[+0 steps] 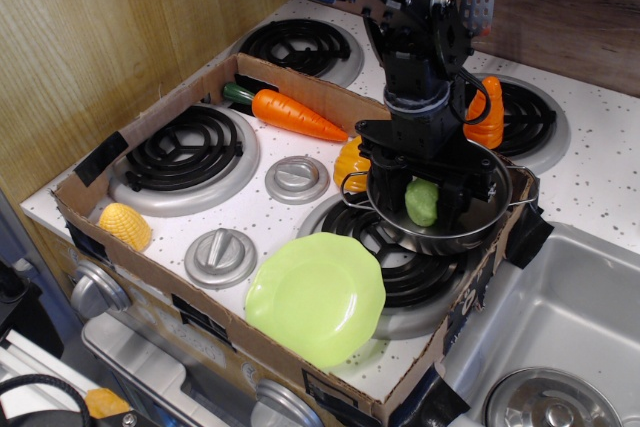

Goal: Take broccoli out of pan

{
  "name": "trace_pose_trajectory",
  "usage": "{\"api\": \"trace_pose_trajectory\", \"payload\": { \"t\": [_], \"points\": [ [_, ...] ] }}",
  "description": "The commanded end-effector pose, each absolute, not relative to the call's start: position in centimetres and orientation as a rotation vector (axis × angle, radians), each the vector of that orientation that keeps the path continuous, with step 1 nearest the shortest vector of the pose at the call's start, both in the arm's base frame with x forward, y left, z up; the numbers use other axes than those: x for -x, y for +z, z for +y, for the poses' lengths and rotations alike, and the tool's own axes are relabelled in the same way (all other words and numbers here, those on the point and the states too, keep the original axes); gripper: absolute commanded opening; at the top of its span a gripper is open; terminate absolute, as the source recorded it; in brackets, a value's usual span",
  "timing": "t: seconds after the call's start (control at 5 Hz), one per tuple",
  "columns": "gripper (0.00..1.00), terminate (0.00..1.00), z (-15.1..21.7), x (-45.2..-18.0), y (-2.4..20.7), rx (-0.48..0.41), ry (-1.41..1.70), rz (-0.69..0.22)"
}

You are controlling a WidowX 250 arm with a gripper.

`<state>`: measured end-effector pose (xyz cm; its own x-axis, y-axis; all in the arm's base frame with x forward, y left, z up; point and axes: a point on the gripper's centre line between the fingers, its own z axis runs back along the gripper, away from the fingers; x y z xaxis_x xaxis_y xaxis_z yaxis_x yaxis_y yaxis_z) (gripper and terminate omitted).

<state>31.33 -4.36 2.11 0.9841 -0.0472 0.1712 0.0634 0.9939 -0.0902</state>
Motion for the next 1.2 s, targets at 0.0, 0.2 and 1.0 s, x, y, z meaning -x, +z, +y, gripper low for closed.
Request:
{"api": "trace_pose_trajectory", "payload": {
  "t": [0.0,0.2,1.0],
  "points": [
    [0.00,0.00,-5.0,-32.0,4.0,0.059,-0.007,-0.215],
    [0.00,0.00,-5.1,-32.7,8.1,0.157,0.034,-0.214],
    [0.00,0.00,4.3,-30.6,12.4,-0.076,0.153,-0.295]
  ]
}}
